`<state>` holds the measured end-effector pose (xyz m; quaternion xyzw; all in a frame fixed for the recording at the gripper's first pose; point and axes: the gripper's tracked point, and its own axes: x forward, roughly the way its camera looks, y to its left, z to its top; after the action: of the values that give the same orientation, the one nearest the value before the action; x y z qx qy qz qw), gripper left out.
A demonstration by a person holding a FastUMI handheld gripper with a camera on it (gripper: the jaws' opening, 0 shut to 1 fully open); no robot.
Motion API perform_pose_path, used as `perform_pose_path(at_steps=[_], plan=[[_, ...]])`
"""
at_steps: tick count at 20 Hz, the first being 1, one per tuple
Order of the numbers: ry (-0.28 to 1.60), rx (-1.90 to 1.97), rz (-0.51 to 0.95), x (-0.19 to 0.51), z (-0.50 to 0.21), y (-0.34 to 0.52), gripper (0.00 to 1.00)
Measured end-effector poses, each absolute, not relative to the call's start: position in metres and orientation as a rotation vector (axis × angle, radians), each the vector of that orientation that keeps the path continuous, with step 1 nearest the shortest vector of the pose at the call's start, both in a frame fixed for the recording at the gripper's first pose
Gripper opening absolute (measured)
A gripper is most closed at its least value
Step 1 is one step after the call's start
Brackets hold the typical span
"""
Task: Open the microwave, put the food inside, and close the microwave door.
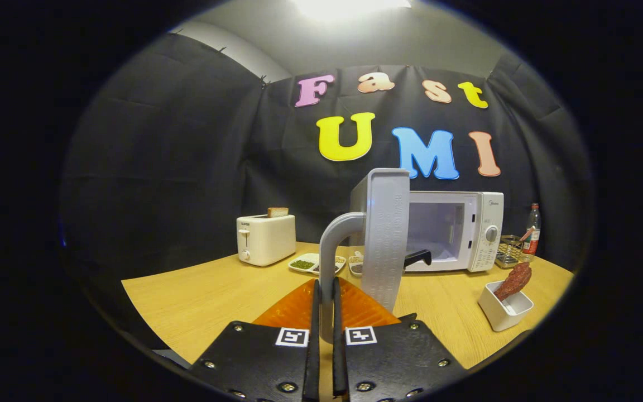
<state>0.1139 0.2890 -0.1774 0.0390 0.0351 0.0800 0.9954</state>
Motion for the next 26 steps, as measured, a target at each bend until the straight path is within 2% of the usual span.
perform_pose_path(at_steps=[7,13,24,26], plan=[[0.069,0.102,0.368,0.087,-0.164,0.327,0.09],[0.047,0.081,0.446,0.069,-0.147,0.279,0.1],[0.036,0.04,0.213,0.092,-0.148,0.101,0.09],[0.039,0.086,0.184,0.098,-0.156,0.076,0.3]])
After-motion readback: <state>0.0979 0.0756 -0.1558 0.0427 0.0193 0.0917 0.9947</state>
